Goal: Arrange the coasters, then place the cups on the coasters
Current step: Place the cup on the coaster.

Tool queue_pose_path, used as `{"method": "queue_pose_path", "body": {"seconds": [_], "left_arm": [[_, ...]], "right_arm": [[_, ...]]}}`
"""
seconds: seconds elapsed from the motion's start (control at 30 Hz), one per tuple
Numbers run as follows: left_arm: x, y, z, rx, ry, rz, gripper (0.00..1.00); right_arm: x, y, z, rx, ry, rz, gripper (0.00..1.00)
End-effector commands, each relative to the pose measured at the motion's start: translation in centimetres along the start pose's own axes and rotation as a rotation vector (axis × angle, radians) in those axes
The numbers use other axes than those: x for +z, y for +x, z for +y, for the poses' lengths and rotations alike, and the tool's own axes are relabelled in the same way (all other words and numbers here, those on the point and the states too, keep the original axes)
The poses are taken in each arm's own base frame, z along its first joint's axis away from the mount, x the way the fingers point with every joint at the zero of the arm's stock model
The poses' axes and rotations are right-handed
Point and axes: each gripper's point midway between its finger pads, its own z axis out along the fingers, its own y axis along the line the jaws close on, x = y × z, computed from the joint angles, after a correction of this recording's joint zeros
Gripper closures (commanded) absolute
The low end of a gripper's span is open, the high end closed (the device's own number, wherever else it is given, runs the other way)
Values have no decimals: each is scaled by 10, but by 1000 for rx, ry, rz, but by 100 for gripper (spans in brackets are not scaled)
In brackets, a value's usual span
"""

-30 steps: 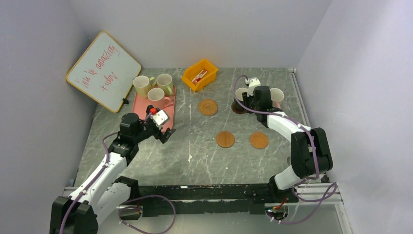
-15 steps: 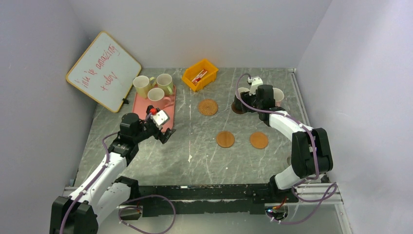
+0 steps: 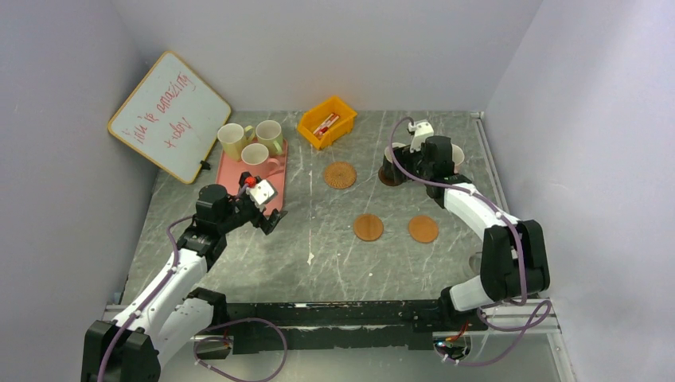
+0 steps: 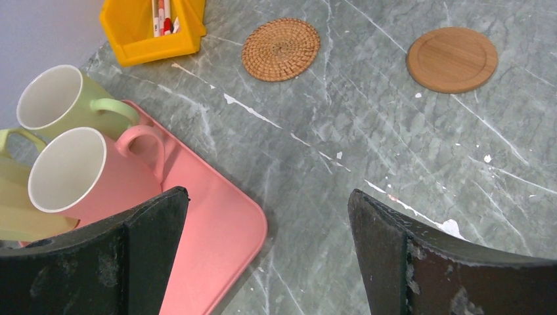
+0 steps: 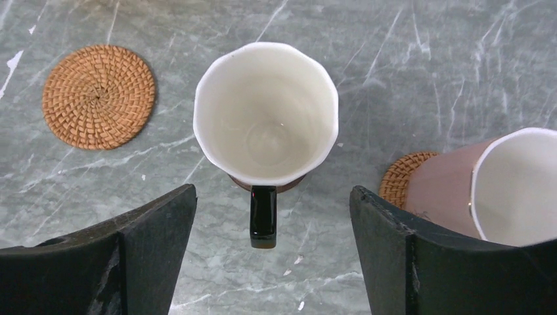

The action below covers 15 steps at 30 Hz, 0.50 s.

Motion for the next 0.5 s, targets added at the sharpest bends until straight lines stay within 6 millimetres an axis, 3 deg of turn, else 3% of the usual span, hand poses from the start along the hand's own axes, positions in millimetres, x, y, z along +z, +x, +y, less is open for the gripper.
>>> {"method": "queue_pose_path", "body": {"seconds": [0.0,0.1,0.3,0.47], "left_arm": [[-1,-8,7,18,-29,-29,4],[0,-8,8,14,-31,-24,4],[1,-7,17,0,-83,-18,4],[-4,-15,41,-14,-204,-7,4]], "right_arm": [[-13,-38,-3,-16,8,-119,7],[-16,-41,-2,-18,3,-134,1],[-23,-49,-1,-25,-3,-171,0],[-27,-53,0,-31,-6,-193,0]]}}
